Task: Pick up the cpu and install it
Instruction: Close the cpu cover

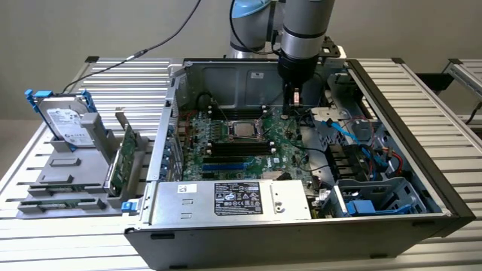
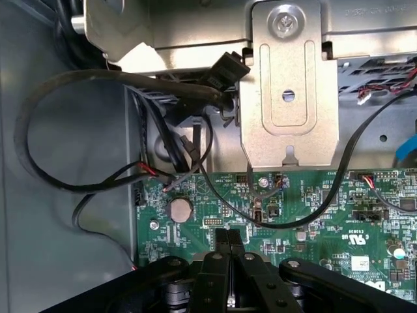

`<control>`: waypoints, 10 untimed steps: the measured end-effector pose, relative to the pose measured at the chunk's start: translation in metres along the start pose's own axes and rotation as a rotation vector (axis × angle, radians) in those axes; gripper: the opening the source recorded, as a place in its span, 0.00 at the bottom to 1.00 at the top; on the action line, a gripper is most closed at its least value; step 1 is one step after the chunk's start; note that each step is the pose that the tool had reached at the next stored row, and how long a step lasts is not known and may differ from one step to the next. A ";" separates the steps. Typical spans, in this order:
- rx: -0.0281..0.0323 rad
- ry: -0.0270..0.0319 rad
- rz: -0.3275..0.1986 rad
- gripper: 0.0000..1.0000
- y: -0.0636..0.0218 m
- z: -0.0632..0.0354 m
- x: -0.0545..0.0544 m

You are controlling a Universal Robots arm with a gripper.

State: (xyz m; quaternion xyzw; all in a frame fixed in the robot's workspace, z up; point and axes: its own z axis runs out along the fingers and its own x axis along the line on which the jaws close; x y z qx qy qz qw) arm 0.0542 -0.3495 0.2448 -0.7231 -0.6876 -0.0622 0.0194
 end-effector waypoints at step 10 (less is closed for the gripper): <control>0.0021 0.0034 0.000 0.11 -0.0198 0.0007 -0.001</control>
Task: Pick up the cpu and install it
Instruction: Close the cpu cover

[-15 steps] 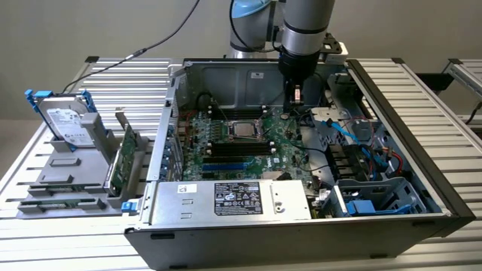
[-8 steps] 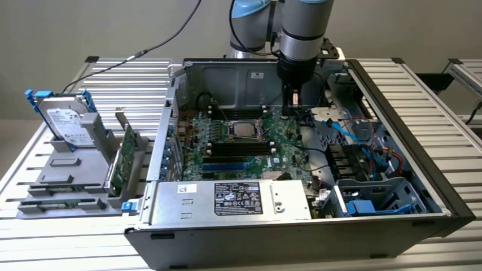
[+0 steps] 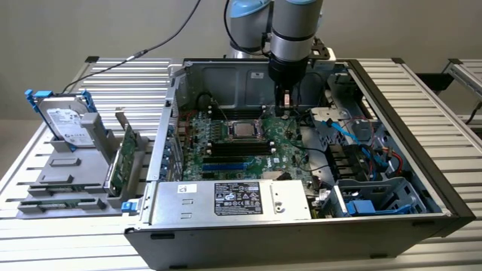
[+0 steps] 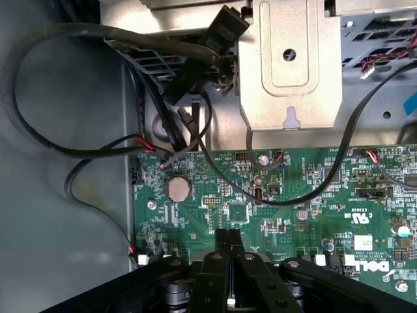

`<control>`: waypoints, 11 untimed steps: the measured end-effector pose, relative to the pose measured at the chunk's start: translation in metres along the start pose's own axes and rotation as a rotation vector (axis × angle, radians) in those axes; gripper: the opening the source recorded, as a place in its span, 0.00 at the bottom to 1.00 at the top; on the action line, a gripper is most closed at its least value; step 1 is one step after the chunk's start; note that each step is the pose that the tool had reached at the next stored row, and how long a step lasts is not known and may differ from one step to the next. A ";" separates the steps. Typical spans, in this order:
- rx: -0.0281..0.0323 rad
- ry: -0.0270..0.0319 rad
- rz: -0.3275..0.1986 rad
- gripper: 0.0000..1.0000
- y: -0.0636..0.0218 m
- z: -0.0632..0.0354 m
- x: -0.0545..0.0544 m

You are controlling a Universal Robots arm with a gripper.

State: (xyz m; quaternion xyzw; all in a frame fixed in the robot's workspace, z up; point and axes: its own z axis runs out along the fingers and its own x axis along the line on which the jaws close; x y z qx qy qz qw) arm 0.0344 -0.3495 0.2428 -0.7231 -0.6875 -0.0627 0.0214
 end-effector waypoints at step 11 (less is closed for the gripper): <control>0.0419 0.0043 0.004 0.11 -0.0180 -0.0071 0.000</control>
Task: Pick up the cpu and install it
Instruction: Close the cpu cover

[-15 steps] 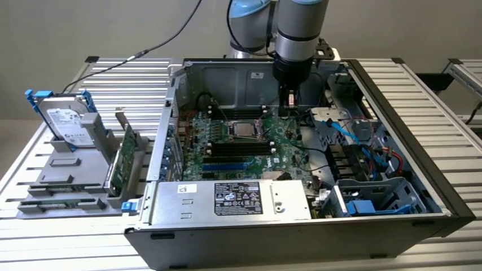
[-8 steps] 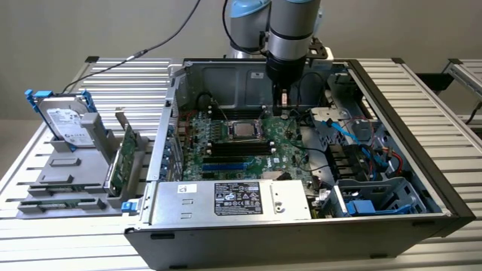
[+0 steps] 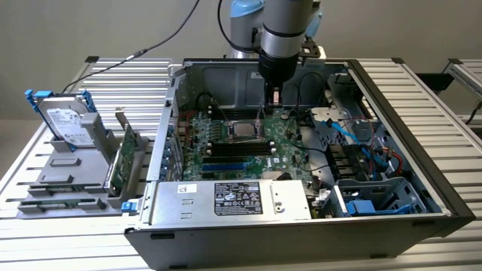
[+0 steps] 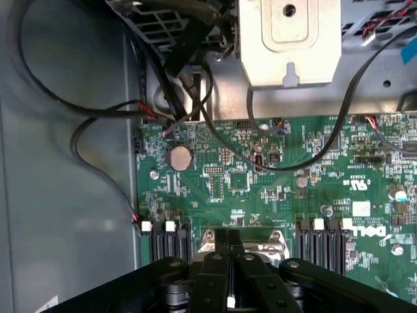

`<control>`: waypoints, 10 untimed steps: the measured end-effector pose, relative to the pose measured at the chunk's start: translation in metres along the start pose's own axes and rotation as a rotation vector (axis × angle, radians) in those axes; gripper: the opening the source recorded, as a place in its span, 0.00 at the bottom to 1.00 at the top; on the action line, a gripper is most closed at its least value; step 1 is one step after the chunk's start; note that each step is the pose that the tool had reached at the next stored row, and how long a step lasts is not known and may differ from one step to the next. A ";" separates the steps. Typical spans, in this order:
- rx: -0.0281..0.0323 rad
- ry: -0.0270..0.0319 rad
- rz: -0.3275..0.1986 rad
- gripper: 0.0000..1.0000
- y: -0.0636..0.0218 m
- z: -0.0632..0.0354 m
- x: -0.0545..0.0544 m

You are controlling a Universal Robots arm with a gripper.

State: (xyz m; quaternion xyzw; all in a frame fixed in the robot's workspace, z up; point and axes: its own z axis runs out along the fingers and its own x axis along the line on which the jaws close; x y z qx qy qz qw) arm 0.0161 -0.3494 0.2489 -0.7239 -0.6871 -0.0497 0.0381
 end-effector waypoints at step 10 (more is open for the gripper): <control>0.0309 -0.0018 0.003 0.11 -0.0312 -0.0007 -0.002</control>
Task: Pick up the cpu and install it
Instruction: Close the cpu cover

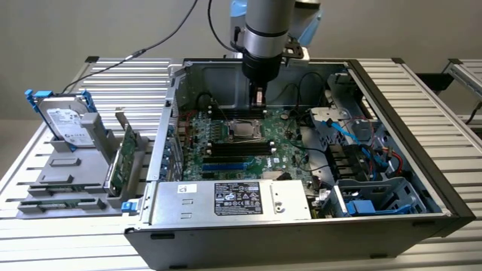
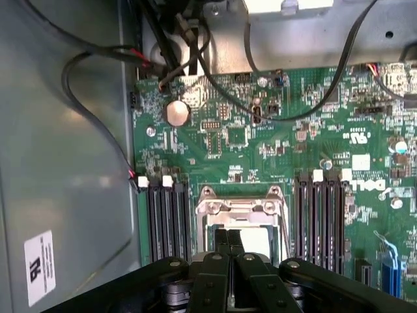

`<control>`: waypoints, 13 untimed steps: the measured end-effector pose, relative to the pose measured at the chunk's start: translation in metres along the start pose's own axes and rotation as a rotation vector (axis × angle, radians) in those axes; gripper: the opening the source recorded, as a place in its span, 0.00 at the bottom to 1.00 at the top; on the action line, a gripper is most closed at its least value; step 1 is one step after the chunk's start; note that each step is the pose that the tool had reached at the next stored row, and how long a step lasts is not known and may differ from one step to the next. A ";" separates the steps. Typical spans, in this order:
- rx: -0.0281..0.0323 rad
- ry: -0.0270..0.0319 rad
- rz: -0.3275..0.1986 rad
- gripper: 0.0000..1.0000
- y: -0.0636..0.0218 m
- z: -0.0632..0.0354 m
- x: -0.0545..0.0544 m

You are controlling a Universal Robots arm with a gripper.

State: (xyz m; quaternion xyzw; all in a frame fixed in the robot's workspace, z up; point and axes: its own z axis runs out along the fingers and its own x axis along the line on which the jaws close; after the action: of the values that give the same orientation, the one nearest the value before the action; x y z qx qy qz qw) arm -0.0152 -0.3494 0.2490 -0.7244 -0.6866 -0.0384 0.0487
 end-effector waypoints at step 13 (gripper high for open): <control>0.0298 -0.0017 0.003 0.11 -0.0394 0.0072 -0.003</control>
State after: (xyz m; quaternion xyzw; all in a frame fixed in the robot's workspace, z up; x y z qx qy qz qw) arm -0.0547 -0.3495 0.2421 -0.7247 -0.6860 -0.0275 0.0590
